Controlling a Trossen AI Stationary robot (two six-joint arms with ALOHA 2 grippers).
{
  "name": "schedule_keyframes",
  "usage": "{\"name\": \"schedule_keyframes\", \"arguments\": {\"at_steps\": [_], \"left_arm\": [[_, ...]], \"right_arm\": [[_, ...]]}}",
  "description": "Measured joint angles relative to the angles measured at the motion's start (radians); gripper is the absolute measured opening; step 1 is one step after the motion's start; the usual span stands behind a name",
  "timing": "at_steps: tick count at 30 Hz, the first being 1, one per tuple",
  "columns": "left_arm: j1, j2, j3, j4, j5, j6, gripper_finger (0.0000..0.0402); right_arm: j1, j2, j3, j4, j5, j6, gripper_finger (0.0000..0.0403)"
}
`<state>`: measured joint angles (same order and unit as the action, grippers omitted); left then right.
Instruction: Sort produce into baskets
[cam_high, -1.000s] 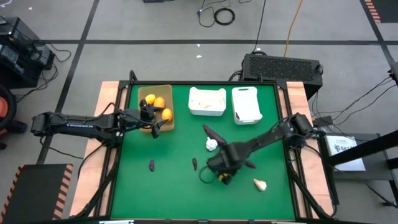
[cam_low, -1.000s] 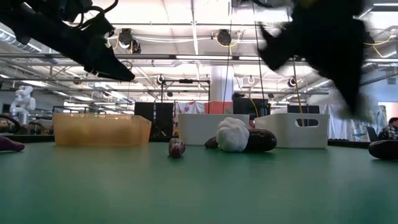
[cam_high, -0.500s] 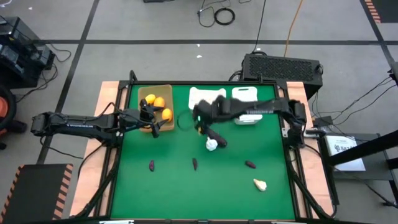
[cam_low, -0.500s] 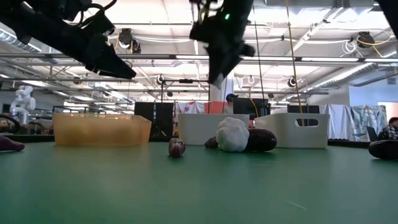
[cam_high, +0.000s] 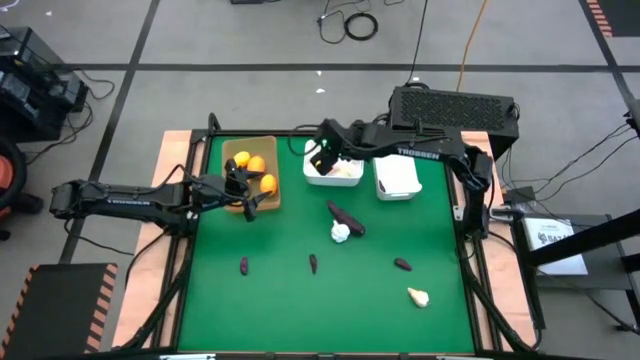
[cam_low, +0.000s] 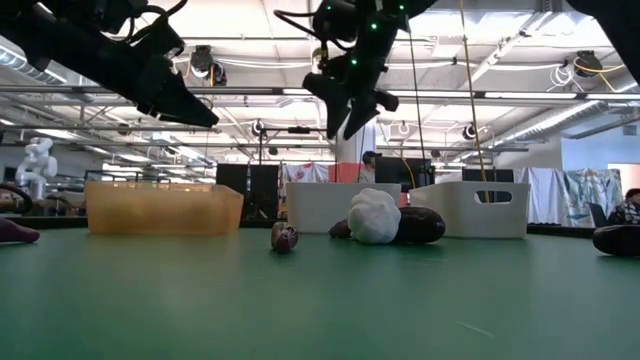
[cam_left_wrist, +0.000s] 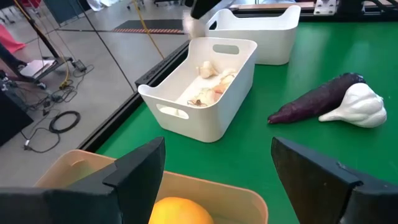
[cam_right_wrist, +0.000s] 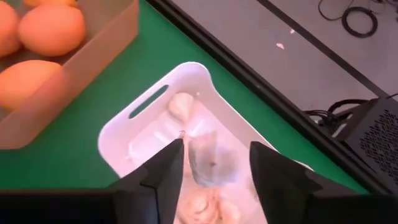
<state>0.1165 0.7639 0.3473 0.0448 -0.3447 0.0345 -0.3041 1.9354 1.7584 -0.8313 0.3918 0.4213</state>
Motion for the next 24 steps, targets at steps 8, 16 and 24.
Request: {"name": "schedule_keyframes", "arguments": {"at_steps": [8,16,24], "left_arm": [[0.000,0.000,0.000,0.000,0.000,0.007,0.0301],[0.000,0.000,0.000,0.000,0.000,0.007,0.0301],[0.000,0.000,0.000,0.000,0.000,0.007,0.0301]], "right_arm": [[-0.009,0.000,0.000,-0.010,-0.003,0.002,0.0228],[0.049,0.000,0.000,-0.025,-0.318,0.048,0.0240],[0.238,0.000,0.000,-0.112,-0.459,0.172,0.0240]]}}
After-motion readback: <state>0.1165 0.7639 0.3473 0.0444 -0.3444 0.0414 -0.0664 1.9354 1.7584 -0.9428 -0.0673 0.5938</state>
